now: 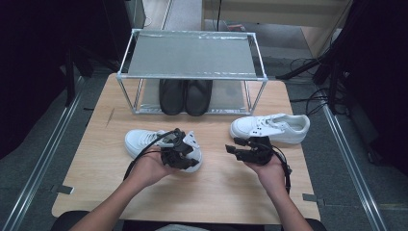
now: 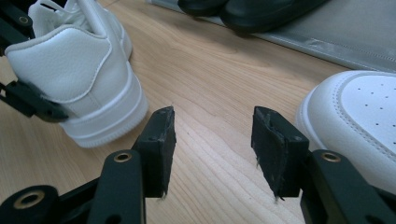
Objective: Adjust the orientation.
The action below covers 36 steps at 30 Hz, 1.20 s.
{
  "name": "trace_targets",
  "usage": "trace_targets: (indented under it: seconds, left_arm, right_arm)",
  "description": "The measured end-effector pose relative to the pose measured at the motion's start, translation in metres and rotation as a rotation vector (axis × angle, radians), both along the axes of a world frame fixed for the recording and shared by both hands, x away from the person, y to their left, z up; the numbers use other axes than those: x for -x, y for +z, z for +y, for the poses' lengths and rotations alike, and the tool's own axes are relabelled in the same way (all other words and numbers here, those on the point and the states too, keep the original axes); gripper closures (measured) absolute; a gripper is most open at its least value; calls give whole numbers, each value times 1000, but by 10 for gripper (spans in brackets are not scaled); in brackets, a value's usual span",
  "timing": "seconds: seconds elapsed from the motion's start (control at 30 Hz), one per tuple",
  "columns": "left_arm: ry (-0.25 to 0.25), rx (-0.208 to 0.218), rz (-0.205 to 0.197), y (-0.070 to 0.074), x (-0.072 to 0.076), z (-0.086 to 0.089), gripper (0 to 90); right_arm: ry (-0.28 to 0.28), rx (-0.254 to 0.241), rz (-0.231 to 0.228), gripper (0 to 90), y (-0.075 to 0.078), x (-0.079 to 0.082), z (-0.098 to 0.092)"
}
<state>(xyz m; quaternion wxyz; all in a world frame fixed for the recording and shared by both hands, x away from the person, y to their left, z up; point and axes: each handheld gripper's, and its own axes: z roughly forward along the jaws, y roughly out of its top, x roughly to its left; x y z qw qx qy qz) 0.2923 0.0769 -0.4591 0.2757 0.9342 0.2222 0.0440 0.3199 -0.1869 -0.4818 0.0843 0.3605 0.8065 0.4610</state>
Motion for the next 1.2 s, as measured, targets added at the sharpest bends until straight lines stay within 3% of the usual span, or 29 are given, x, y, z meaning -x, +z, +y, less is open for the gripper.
trace_targets:
  seconds: [0.13, 0.2, 0.27, 0.33, 0.4, 0.7, 0.8, 0.87, 1.0, 1.2]
  left_arm:
    - [-49, -17, -12, -5, 4, -14, 772]
    - [-83, -17, 14, -11, 4, -19, 776]
    - [-87, 18, 49, -17, 1, -21, 792]
    - [-87, 23, 62, -21, -1, -21, 793]
    - [-99, 11, 59, -23, -2, -23, 792]
    - [-96, 57, 89, -27, -5, -21, 749]
    - [-95, 63, 76, -23, -4, -17, 680]
    - [-88, 93, 71, -17, -5, -12, 646]
    - [-57, 129, 77, -8, -7, -3, 606]
    - [-6, 174, 55, 4, -4, 19, 554]
  right_arm:
    - [-2, 2, 0, 511, -1, 2, 0]
    - [-6, 1, 0, 511, -1, 2, 0]
    - [-9, 1, 5, 511, -1, 4, -1]
    - [-12, 2, 3, 511, -1, 5, -1]
    - [-15, 4, 8, 511, -2, 6, -2]
    - [-24, 10, 5, 511, -2, 9, -5]
    - [-23, 10, 6, 511, -2, 9, -5]
    - [-19, 11, 9, 511, -3, 8, -4]
    - [-8, 18, 15, 510, -4, 6, -1]
    - [10, 23, 10, 509, -4, 4, 4]
